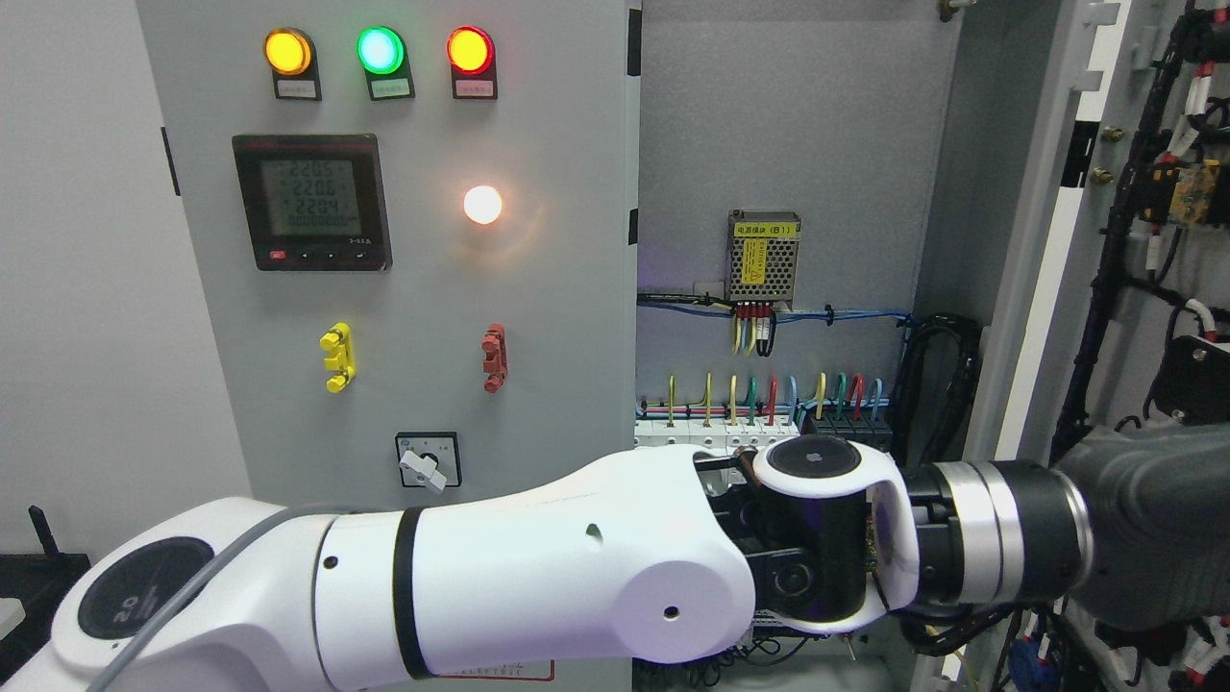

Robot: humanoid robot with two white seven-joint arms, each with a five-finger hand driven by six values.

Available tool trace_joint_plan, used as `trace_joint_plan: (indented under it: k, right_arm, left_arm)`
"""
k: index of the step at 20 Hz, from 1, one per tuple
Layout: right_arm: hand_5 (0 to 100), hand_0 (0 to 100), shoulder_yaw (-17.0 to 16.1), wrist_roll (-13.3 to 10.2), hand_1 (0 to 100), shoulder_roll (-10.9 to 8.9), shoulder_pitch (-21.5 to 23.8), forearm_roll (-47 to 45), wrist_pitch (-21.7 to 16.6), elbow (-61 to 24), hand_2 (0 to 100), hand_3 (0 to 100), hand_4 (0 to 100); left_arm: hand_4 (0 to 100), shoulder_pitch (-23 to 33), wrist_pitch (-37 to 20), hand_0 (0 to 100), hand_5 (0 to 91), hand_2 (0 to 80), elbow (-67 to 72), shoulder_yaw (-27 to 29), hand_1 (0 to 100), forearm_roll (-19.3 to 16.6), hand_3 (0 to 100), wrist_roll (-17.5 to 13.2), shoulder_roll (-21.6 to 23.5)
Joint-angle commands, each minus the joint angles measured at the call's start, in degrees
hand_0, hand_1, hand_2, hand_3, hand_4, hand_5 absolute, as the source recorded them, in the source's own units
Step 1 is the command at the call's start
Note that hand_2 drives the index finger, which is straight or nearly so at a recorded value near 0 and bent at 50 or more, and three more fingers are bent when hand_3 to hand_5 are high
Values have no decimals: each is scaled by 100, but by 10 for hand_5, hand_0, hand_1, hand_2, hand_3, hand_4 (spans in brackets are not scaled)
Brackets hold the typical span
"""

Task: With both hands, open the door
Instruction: 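Push the push-button door outward with the left hand, swinging it open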

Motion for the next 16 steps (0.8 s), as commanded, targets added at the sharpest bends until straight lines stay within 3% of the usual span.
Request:
trace_joint_plan:
  k: [1, 4, 12, 15, 16]
  right_arm:
    - [0, 120, 0, -4, 389, 0, 0, 0, 4, 0, 0, 0, 0]
    - [0, 120, 0, -4, 389, 0, 0, 0, 4, 0, 0, 0, 0]
    - [0, 120, 0, -4, 389, 0, 0, 0, 4, 0, 0, 0, 0]
    - [0, 120, 0, -4, 389, 0, 0, 0, 4, 0, 0, 0, 0]
    - [0, 120, 0, -4, 389, 0, 0, 0, 4, 0, 0, 0, 0]
  left_arm:
    - [0, 4, 1, 120, 0, 0, 48, -49, 389, -9, 0, 27, -151]
    - [0, 30, 53, 120, 0, 0, -83, -23, 389, -1, 0, -25, 208]
    - [0, 601, 457, 120, 0, 0, -673, 73, 389, -71, 0, -605, 2344]
    - [0, 1162, 790, 120, 0, 0, -734, 529, 389, -263, 0, -754, 3205]
    - [0, 1512, 1175, 120, 0, 0, -760, 914, 389, -517, 0, -964, 3459]
